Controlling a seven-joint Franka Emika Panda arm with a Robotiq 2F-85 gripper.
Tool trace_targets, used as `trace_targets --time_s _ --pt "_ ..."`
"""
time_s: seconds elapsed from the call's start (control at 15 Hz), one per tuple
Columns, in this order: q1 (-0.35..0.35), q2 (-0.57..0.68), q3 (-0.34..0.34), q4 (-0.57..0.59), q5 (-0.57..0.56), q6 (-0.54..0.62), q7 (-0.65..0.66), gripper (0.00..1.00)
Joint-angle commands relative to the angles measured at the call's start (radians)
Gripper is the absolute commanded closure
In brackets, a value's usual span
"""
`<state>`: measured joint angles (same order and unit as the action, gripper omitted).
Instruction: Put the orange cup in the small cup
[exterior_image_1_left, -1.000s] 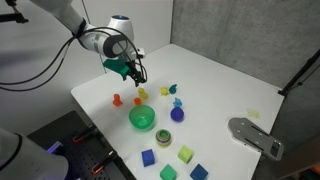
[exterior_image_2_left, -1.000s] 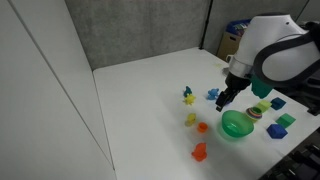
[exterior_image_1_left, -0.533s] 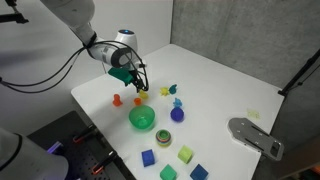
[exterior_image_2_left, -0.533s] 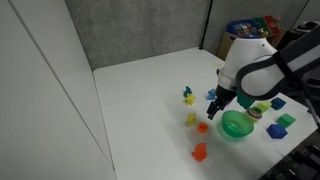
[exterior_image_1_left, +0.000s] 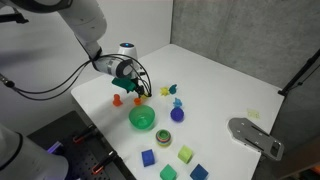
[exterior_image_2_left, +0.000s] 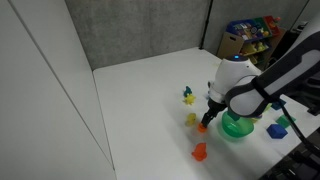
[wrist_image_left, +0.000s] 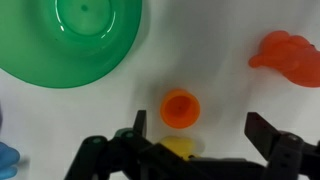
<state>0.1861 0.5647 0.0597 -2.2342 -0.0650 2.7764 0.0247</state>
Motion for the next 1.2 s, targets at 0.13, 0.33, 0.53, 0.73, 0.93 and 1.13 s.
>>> trace_targets --time_s 0.13,0.33,0.53,0.73,0.93,1.13 --pt "0.082 0.130 -0.079 0.099 -0.067 0.061 0.045 0.00" --pt "0.103 0.181 -0.097 0.138 -0.064 0.085 0.044 0.00" --pt "0.097 0.217 -0.094 0.171 -0.052 0.083 0.037 0.00" --pt "0.093 0.243 -0.093 0.197 -0.048 0.075 0.034 0.26" --pt "0.089 0.244 -0.091 0.206 -0.044 0.063 0.034 0.51" --pt "0.073 0.214 -0.074 0.201 -0.032 0.038 0.030 0.70"
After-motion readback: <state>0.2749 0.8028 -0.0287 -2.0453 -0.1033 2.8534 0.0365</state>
